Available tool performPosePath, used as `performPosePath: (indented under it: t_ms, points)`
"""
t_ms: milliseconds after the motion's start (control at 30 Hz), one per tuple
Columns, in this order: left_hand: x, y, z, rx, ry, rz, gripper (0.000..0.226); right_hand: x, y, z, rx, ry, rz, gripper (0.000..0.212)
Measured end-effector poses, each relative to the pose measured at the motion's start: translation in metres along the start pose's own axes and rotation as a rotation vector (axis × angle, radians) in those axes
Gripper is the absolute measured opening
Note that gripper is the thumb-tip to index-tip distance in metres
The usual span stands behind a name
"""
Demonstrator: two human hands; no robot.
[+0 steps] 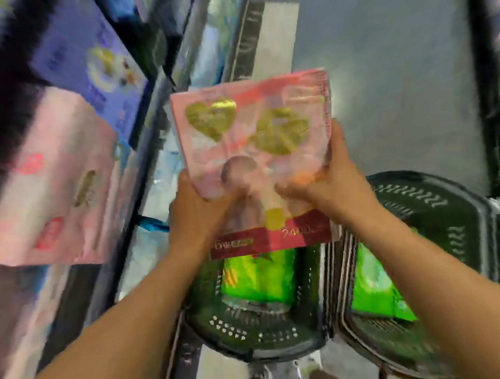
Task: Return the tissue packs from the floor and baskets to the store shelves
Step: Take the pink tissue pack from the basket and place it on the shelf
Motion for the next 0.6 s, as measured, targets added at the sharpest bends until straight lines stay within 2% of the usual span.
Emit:
performPosePath:
  t_ms: [67,167,300,400,467,600]
  points:
    - [-0.060,0.045,-0.014,-0.063,-0.058,-0.024,0.090,0.060,0.038,-0.024,-0.029,0.068,0.026,0.135]
    - [-0.147,0.118,-0.047,-0.172,-0.159,-0.054,0.087,0.152,0.088,-0.065,-0.058,0.205,0.019,0.131]
    - [-0.238,0.218,-0.096,-0.297,-0.238,-0.040,0.106,0.272,0.135,-0.124,-0.066,0.390,-0.010,0.130]
    - [-0.292,0.295,-0.141,-0.417,-0.272,-0.042,0.096,0.359,0.154,-0.172,-0.046,0.578,-0.009,0.134]
    - [-0.316,0.343,-0.170,-0.487,-0.297,-0.050,0.098,0.410,0.160,-0.207,-0.023,0.710,-0.001,0.136]
    - [-0.337,0.428,-0.228,-0.618,-0.339,-0.067,0.094,0.488,0.155,-0.276,0.006,0.927,0.053,0.126]
Point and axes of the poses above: each hand's wrist, its own z-axis towards the middle knuckle, its own y-axis out of the back of the hand, x = y × z, the point moved 9 cm from there along z, towards the middle knuckle, and after that the axes turned 5 degrees about -y, right-handed, at the moved point
